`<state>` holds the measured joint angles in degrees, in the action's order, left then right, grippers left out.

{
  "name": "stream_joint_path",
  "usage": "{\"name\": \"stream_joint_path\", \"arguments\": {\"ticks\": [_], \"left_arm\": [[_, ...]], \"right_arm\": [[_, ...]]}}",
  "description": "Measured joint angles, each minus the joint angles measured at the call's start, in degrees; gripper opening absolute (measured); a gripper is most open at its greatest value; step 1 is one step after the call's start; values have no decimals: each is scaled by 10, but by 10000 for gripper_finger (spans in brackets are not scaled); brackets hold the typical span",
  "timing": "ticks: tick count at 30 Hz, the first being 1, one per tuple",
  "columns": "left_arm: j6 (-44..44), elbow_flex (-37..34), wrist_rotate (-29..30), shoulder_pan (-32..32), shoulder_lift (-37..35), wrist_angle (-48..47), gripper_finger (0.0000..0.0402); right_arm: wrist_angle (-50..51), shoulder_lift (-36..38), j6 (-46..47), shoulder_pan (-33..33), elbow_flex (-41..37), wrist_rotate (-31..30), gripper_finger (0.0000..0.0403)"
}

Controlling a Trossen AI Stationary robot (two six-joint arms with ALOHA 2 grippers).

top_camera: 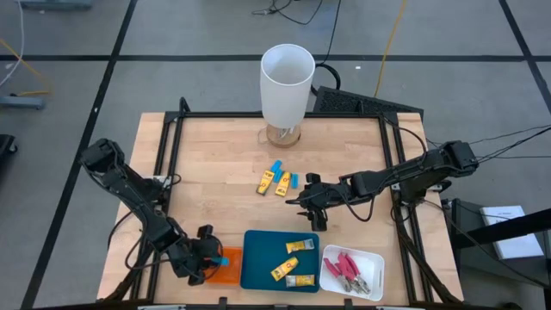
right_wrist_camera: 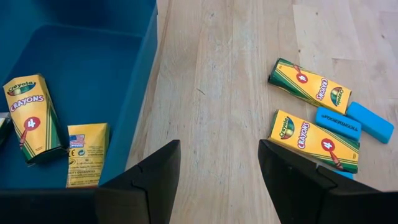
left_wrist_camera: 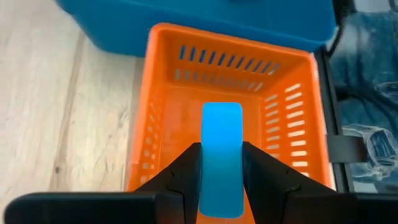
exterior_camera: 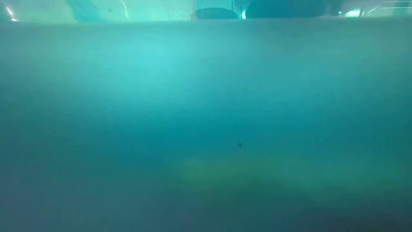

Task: Pick & Place School Supplies
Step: Put the blue eraser into the orange bin

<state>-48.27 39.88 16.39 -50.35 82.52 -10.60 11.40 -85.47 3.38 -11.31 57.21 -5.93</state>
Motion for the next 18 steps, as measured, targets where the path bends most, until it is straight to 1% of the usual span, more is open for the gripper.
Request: {"name": "stream_joint_path", "arguments": {"ticks": [5,7,11,15,18], "left_arm": [[-1,0,7,0,0,-3,109],[-2,0,15,0,0,-4,116],[-28,0,33,0,0,-16,154],[-32,0,26,0,0,-18,201],[-28,0,17,0,0,-17,226]], "right_arm": [[0,0,3,0,0,0,207],[0,0,3,0,0,0,207],[0,0,4,0,0,0,207],[0,0,4,0,0,0,207],[0,0,4,0,0,0,207]]}}
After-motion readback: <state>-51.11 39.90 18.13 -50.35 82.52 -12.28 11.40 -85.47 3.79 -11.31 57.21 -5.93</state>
